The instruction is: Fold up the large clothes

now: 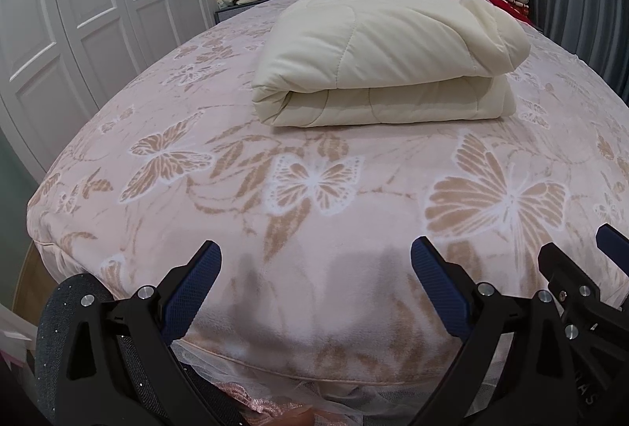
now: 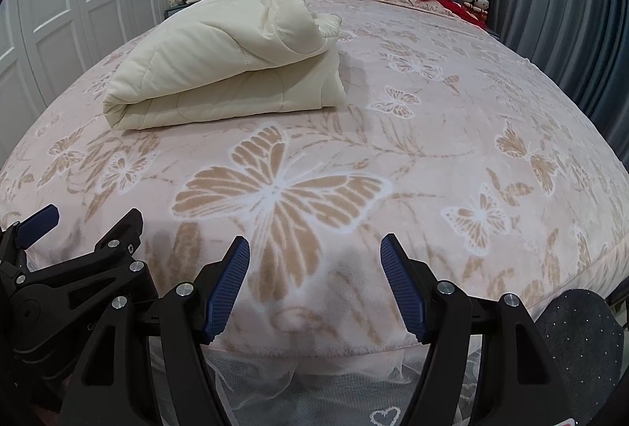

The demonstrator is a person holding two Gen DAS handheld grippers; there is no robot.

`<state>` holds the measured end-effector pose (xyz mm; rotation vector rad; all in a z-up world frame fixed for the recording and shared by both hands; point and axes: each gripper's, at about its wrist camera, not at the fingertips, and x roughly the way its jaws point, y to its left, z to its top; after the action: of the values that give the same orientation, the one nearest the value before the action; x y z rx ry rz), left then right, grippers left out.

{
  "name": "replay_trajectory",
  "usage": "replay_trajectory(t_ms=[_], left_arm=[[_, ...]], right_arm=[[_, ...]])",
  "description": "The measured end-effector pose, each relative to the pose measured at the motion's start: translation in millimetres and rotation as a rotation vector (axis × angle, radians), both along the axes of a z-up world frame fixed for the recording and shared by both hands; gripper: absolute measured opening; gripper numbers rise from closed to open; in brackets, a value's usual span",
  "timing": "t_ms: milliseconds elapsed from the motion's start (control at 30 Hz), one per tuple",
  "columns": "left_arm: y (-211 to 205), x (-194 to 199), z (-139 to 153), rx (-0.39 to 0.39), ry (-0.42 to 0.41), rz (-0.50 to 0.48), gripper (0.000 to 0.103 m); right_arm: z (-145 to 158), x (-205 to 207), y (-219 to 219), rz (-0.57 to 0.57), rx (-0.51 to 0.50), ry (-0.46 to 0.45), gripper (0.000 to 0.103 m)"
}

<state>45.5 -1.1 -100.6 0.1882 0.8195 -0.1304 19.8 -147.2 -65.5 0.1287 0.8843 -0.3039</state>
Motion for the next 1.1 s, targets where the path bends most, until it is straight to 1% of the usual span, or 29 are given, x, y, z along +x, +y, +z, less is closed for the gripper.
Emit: replay_trajectory(t_ms=[800,1100], left_arm=[[-0.1,-1.2,-2.6,0.003,-0.001,0.0,0.095],[-0.2,-3.7,0.6,0.007,-0.011,0.008,0.095]], right_arm=[[-1.0,-0.5,-0.3,-0.002,0.004,0.001,0.067],[-0.9,-1.1,0.5,-0.004,0.004,-0.002,0.067]])
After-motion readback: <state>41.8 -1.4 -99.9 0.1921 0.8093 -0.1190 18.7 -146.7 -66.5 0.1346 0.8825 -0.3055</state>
